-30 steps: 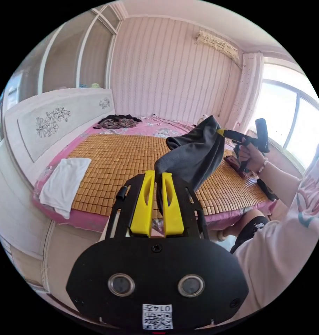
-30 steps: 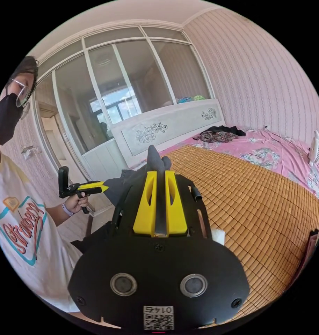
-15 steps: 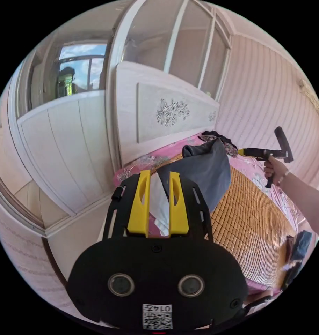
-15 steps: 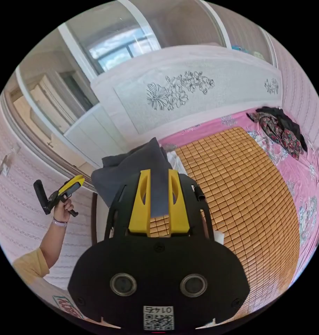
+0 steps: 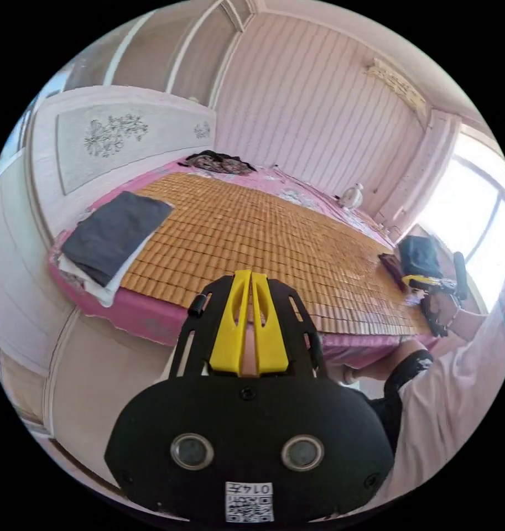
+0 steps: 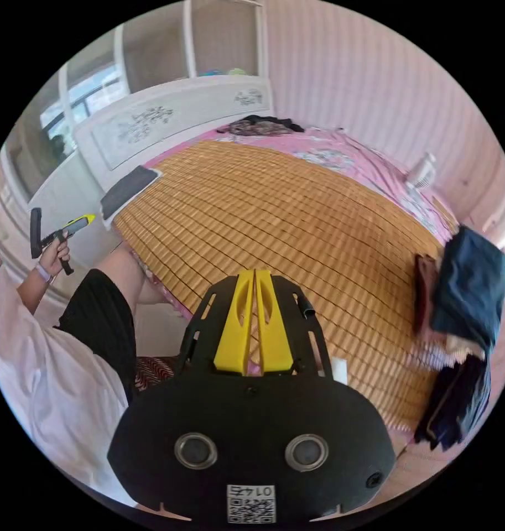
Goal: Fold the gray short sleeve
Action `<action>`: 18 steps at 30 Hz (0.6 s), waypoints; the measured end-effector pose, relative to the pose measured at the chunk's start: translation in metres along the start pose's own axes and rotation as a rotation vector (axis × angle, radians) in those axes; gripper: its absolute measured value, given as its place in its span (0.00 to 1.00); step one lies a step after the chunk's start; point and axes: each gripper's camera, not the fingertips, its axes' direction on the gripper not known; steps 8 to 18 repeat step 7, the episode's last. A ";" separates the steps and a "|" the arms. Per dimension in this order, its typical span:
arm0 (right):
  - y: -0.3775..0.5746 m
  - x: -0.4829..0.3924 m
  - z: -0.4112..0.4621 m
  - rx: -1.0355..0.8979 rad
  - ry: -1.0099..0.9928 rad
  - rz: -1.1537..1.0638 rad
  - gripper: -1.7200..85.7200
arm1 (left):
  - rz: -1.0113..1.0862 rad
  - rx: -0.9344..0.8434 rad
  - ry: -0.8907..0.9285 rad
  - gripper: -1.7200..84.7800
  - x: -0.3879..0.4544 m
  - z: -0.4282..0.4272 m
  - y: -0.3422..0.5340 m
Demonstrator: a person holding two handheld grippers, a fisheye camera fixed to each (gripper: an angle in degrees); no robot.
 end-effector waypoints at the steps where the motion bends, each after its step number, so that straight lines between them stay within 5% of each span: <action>1: 0.025 0.027 -0.035 0.034 0.080 0.100 0.02 | 0.045 -0.002 0.041 0.01 0.020 0.006 -0.001; 7: 0.124 0.105 -0.150 0.240 0.309 0.462 0.03 | 0.419 -0.042 0.456 0.02 0.220 0.072 0.003; 18: 0.124 0.105 -0.150 0.240 0.309 0.462 0.03 | 0.419 -0.042 0.456 0.02 0.220 0.072 0.003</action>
